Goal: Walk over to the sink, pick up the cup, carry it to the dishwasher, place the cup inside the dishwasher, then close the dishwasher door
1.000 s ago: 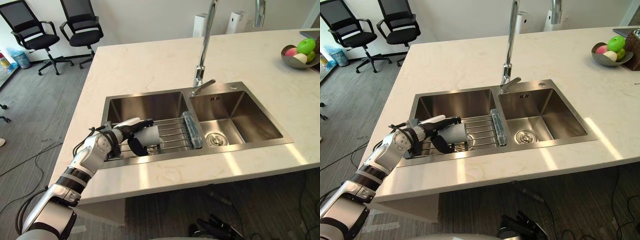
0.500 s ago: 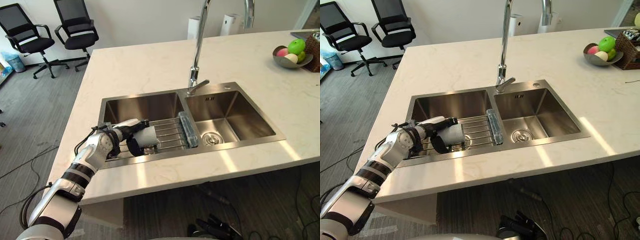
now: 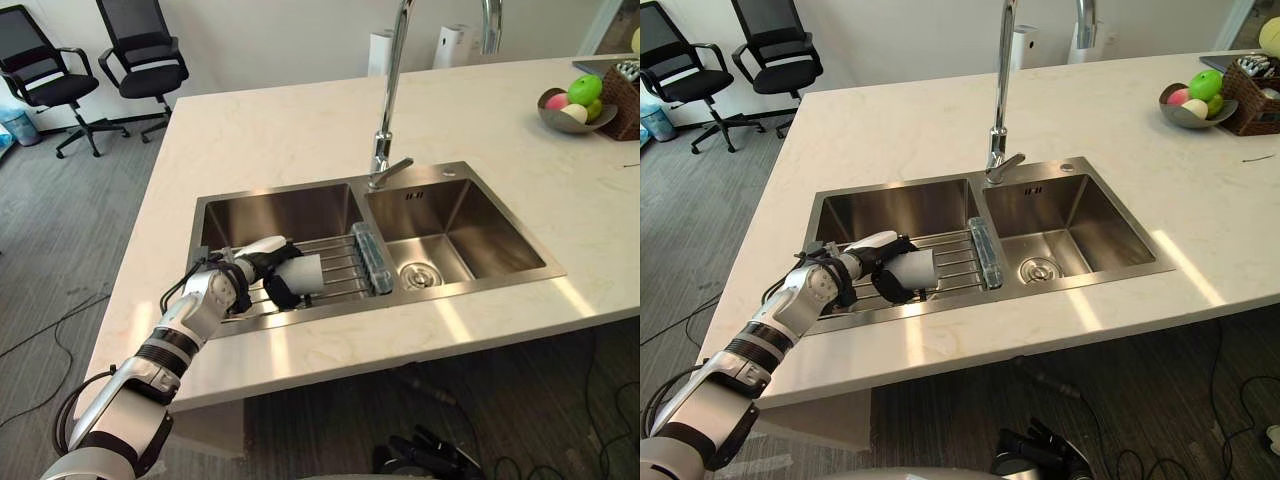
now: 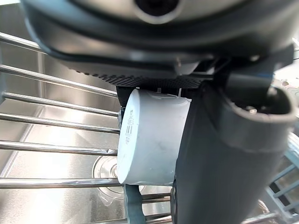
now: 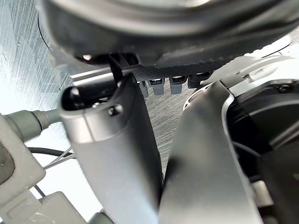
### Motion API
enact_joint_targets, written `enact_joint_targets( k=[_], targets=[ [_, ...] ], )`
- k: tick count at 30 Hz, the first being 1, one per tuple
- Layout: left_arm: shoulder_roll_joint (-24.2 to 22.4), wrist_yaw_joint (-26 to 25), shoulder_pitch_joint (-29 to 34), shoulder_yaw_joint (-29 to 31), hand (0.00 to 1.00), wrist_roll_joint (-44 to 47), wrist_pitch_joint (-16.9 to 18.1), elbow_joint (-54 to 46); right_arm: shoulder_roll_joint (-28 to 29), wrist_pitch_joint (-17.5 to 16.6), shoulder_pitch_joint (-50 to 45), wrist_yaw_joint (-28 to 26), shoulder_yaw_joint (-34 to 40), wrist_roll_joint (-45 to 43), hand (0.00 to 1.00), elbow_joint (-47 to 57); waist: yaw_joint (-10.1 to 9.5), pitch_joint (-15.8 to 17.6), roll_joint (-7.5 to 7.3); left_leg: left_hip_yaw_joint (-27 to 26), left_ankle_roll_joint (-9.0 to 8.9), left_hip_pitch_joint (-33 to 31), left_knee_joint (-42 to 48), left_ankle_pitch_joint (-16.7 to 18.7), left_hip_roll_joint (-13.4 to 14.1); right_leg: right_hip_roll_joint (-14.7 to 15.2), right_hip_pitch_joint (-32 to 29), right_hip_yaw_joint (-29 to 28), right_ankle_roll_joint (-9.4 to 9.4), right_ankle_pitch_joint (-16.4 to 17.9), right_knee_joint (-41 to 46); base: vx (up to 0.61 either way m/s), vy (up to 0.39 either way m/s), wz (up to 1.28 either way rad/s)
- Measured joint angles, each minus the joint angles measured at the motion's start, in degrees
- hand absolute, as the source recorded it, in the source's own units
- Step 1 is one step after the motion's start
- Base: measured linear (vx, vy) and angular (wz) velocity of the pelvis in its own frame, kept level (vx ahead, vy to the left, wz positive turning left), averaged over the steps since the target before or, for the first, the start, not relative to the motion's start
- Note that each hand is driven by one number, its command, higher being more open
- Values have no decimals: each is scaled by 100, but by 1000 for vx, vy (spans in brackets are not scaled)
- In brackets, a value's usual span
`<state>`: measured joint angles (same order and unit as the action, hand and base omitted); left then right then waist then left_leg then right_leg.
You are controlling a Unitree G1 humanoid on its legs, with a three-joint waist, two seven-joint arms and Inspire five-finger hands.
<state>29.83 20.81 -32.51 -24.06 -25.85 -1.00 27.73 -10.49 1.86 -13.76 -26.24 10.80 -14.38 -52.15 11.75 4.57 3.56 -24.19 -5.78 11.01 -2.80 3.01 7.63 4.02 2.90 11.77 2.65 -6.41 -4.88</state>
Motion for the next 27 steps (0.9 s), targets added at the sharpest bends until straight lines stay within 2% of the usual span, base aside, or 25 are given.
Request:
enact_joint_targets(
  k=[5,7,13,16,19,21,25,27],
  targets=[
    [4,-577,169,85,0,567,26,-181,4,3,4,2,-8,4,100,-3,-75,25,-31,38,4,-22,1,-4,-4,8,0,43,1,1,4,-4,-2,3],
    [-4,-828,389,326,0,927,30,-524,13,2,3,10,-10,4,100,-2,-109,43,-52,69,7,-43,9,-6,-7,15,2,71,2,1,5,-23,-13,7],
    [-404,-1637,1279,1610,0,2268,117,-1686,11,2,-59,76,1,3,100,-16,-321,51,-72,187,25,-59,35,-19,-20,36,59,183,10,8,5,-38,-16,11],
    [-773,-2063,1813,2132,0,3026,366,-2383,28,-1,-96,137,12,4,100,-29,-403,57,-106,356,40,-96,81,-29,-29,56,136,333,29,32,5,-57,-25,26],
    [-1423,-2362,2321,2447,0,3551,629,-3267,43,-8,-210,188,59,4,100,-70,-632,34,-144,485,51,-159,102,-34,-36,90,162,421,40,60,5,-33,-10,22],
    [-1766,-2551,2596,2535,0,3903,934,-3689,95,16,-209,289,151,29,100,-145,-732,16,-172,580,57,-176,104,-38,-47,98,205,496,50,80,5,-20,-12,19],
    [-2085,-2790,2864,2688,0,4170,1337,-4164,187,105,-205,467,237,32,100,-205,-842,-27,-198,649,60,-192,102,-40,-50,99,233,562,57,105,7,-1,-8,11],
    [-2176,-2839,2898,2774,0,4186,1432,-4221,208,148,-205,538,238,32,100,-216,-889,-48,-201,651,60,-193,101,-40,-50,98,234,563,59,110,7,0,0,0]
  ],
)
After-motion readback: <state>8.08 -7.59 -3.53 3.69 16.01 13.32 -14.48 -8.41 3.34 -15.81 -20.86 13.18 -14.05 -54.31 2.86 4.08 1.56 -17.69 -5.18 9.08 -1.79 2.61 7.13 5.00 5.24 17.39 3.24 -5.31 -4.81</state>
